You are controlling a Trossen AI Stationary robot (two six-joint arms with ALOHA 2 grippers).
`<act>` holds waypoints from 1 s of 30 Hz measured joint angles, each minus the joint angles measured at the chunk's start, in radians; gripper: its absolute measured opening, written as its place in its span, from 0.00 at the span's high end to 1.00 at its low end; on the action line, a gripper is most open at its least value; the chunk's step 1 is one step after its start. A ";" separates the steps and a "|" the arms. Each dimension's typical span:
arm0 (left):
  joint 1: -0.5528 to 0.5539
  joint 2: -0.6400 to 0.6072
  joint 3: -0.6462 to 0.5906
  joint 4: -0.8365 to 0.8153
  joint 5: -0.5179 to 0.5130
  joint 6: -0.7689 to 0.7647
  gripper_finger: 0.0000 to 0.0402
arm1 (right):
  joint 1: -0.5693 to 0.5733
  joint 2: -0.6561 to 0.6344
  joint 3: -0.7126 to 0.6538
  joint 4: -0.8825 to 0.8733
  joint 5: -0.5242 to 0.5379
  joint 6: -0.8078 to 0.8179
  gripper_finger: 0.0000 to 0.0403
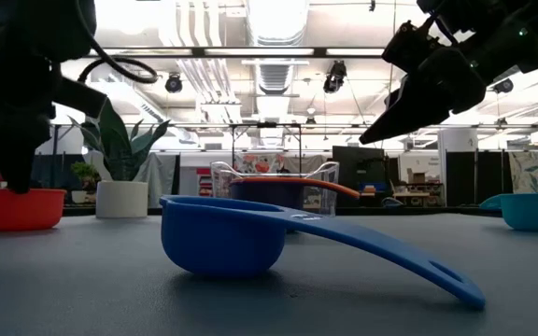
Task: Nest measuring cups in basket
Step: Stack the red measuring cup on top of the orange measuring cup
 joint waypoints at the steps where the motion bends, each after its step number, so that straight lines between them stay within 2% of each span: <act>1: 0.000 0.000 -0.007 0.007 0.000 0.000 0.66 | 0.002 0.000 0.000 0.000 0.000 0.000 0.60; 9: 0.001 0.000 -0.029 0.037 0.001 0.000 0.63 | 0.004 0.000 0.000 0.000 0.000 -0.001 0.60; 12: 0.001 -0.001 -0.034 0.050 0.002 0.009 0.69 | 0.004 0.000 0.000 0.000 0.000 -0.001 0.60; 21: 0.002 -0.001 -0.045 0.070 0.011 0.022 0.98 | 0.004 0.000 0.000 0.000 0.000 -0.002 0.60; 26: 0.002 -0.006 -0.007 0.065 0.008 0.050 0.99 | 0.004 0.000 0.000 0.000 0.000 -0.008 0.60; 30: 0.005 -0.012 0.083 0.046 -0.028 0.089 1.00 | 0.004 0.000 0.000 0.000 0.000 -0.009 0.60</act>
